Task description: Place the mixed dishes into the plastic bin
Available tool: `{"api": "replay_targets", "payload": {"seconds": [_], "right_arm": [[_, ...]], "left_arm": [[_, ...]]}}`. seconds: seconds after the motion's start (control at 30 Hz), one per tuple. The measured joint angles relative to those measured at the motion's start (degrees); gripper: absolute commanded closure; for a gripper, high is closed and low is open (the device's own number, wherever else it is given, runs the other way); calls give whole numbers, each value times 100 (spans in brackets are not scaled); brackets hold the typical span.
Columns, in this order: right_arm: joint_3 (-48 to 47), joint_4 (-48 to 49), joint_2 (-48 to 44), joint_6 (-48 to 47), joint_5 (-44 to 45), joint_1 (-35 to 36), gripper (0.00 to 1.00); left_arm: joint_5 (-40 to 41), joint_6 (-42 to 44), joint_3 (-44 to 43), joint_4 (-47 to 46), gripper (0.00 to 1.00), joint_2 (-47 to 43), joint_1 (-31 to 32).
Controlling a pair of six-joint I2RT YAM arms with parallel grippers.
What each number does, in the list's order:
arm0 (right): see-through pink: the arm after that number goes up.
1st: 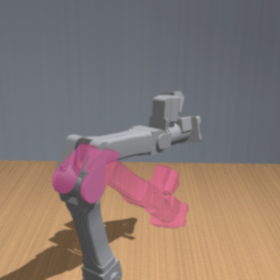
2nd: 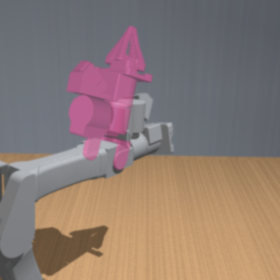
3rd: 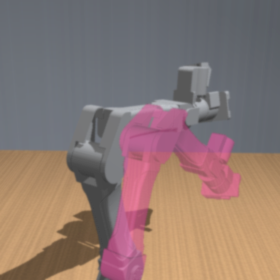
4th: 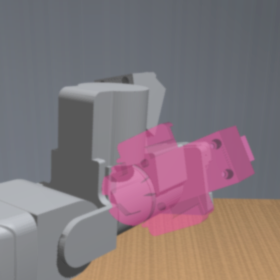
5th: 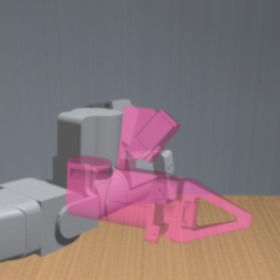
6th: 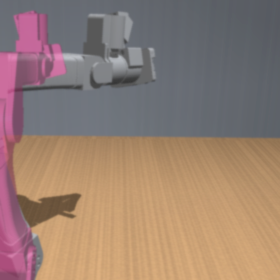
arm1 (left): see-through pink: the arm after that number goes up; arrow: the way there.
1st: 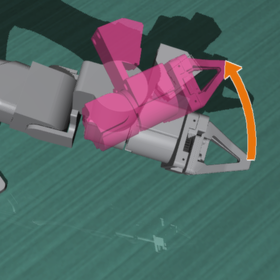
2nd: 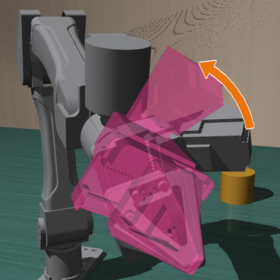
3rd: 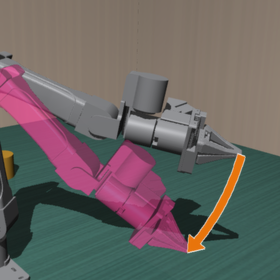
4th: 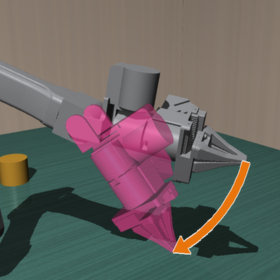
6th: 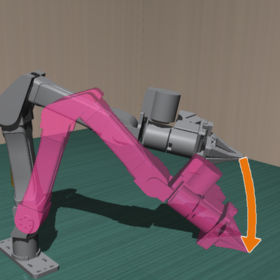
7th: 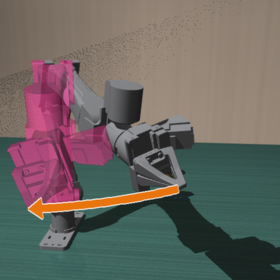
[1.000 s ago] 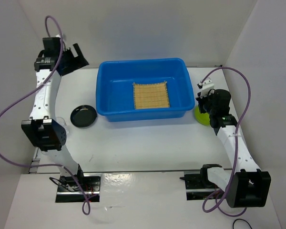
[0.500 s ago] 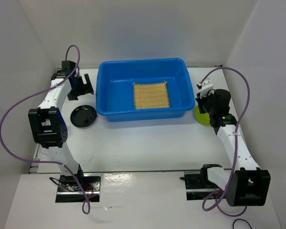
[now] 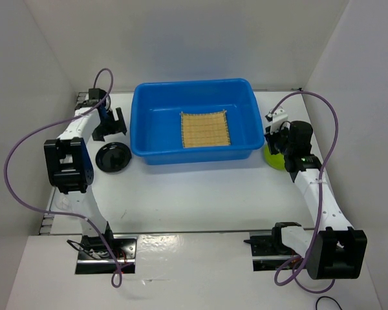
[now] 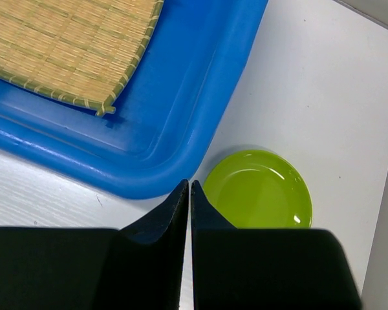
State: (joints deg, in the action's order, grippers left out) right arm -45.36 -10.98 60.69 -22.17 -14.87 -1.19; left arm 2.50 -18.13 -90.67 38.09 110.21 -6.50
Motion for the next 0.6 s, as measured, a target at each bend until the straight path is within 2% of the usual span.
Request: {"api": "replay_targets", "payload": {"seconds": [0.27,0.6], "right_arm": [[0,-83,103,-28,-111,0,91],[0,-168,170,-44,-238,0,91]], "left_arm": [[33,28,581,-116,0,592,-243],[-291,26,599,-319,0,597,-527]]}}
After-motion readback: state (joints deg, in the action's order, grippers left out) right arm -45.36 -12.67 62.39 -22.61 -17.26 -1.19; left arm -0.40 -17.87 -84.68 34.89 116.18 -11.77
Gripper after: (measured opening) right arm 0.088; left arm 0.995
